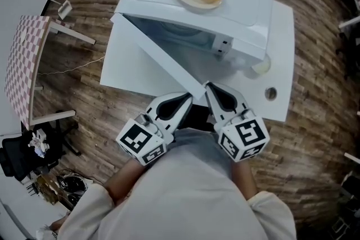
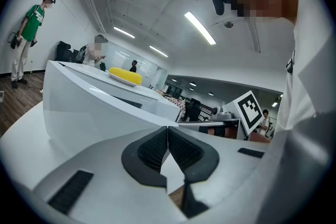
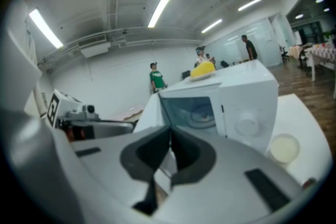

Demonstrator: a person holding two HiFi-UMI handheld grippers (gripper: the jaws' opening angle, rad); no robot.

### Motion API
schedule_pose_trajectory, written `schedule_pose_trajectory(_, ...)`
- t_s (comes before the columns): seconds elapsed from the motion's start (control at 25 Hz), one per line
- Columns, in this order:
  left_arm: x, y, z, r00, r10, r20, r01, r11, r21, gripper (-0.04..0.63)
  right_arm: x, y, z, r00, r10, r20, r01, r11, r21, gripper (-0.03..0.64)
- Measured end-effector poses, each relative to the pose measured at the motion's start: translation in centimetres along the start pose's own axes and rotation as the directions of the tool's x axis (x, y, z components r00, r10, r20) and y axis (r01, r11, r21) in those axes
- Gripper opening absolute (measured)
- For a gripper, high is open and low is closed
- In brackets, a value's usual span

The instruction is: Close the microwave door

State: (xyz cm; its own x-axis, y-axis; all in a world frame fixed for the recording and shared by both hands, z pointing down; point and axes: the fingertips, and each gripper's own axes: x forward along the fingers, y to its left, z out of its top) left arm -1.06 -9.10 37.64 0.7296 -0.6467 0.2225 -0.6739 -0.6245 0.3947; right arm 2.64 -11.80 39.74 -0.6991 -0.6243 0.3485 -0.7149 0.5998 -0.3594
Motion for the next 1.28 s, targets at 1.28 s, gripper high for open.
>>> schedule_pose_trajectory(1.28, 3.4, 0.2, 0.9, 1.000, -0.017, 0.007, 0.018, 1.000, -0.015, 0.020, 0.1, -2.0, 0.3, 1.000, -0.008, -0.002, 0.008, 1.000, 0.030, 0.023)
